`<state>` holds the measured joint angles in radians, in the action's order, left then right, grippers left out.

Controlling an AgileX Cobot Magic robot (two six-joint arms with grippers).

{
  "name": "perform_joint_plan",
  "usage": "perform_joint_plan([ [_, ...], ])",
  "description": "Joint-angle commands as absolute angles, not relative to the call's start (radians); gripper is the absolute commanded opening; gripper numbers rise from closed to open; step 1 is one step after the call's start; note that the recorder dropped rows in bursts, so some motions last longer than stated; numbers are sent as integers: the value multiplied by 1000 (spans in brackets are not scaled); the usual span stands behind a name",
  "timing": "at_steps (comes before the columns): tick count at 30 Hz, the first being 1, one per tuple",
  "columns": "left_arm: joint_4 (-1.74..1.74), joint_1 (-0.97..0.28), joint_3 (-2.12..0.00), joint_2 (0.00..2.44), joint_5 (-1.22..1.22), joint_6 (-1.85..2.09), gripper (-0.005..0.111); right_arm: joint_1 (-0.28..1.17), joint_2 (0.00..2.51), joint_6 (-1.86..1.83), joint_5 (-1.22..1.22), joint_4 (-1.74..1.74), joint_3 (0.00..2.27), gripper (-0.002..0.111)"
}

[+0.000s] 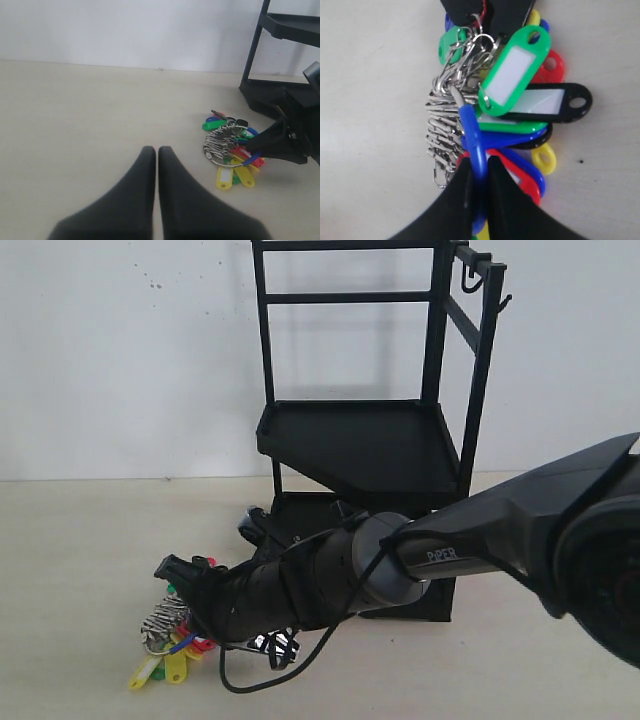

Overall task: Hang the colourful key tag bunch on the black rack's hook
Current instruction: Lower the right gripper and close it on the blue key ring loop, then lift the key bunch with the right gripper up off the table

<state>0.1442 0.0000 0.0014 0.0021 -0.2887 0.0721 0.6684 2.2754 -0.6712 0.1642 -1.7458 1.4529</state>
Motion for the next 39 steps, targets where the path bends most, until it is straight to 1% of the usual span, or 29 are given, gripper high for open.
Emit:
perform_joint_plan([
  [1,141,-1,0,0,-285,75,4,666,2277,-697,164,-1744,1459,0],
  [6,141,-1,0,0,-285,75,4,666,2262,-787,178,-1744,1459,0],
  [12,141,-1,0,0,-285,75,4,666,2172,-995,226,-1744,1456,0],
  [23,141,-1,0,0,-285,75,4,668,1917,-998,255,-1507,1441,0],
  [29,141,-1,0,0,-285,75,4,668,1729,-1001,168,-1444,1293,0],
  [39,141,-1,0,0,-285,75,4,668,1333,-1049,95,-1413,1030,0],
])
